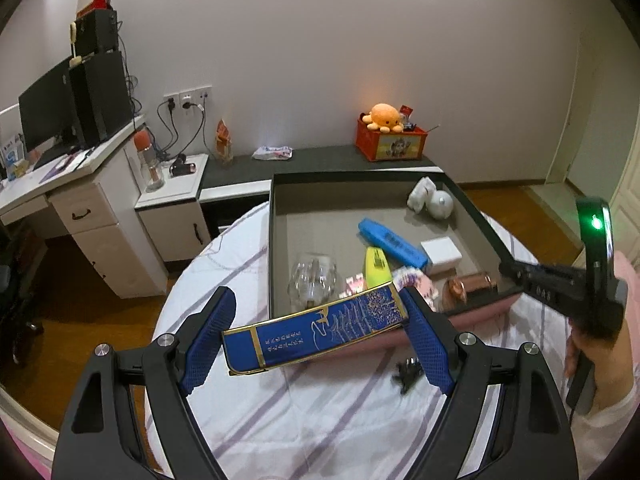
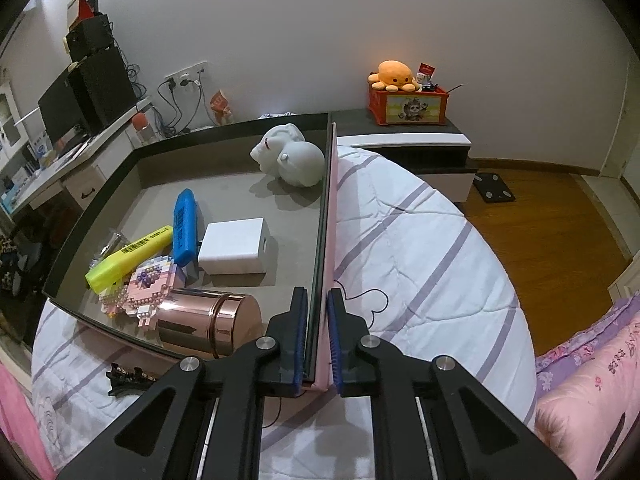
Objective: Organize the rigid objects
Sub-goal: 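Carry the blue battery box over the pink box with the left gripper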
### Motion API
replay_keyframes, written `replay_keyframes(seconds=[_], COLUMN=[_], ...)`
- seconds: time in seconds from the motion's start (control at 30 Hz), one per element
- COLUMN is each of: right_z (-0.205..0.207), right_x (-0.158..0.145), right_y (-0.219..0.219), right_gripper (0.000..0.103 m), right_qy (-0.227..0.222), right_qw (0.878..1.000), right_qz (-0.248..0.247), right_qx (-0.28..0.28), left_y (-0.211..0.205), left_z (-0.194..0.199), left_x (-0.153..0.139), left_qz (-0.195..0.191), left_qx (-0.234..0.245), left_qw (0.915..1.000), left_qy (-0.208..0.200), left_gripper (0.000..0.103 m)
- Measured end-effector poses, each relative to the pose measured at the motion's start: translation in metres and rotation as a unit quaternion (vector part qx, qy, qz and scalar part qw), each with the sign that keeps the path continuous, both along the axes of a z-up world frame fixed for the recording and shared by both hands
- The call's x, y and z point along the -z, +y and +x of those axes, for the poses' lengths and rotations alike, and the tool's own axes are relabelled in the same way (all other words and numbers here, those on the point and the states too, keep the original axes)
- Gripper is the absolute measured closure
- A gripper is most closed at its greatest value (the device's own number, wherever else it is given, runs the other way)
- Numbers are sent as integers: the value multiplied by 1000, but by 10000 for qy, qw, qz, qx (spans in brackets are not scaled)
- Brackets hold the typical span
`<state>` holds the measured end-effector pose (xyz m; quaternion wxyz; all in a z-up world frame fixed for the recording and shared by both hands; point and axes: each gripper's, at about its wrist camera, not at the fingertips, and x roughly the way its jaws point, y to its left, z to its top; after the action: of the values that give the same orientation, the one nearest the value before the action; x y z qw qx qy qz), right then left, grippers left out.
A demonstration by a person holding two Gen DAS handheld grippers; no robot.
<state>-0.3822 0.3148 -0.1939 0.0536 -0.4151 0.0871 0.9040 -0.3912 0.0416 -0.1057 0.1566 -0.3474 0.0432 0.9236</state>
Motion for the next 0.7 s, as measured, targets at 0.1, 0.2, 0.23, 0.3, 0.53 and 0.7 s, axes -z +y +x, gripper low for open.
replay_keyframes(seconds=[0.1,0.2,0.23,0.3,0.53,0.7], right_z=[0,0,-1,-1,-1,-5], right_x=[0,0,0,0,0,2], right_y=[0,-1,0,0,-2,-2], right_gripper=[93,93,93,93,93,93], right_qy=[-17,-26,-28,-38,-70,-127], right_qw=[10000,10000,10000,10000,9999,9999], right_qz=[12,8,3,-1,16,44], right_qx=[16,34,40,56,76,100], left_y=[6,12,13,18,35,43], left_z=[-18,-33,-38,-48,-83,-101], left_x=[4,11,14,20,36,50], left_qz=[5,62,95,63,32,-175], left_qx=[40,148,187,236,481,444], left_qw=[9999,9995,9993,9988,9959,9946], left_qy=[-109,-257,-318,-427,-761,-925], left_gripper=[19,19,19,19,19,19])
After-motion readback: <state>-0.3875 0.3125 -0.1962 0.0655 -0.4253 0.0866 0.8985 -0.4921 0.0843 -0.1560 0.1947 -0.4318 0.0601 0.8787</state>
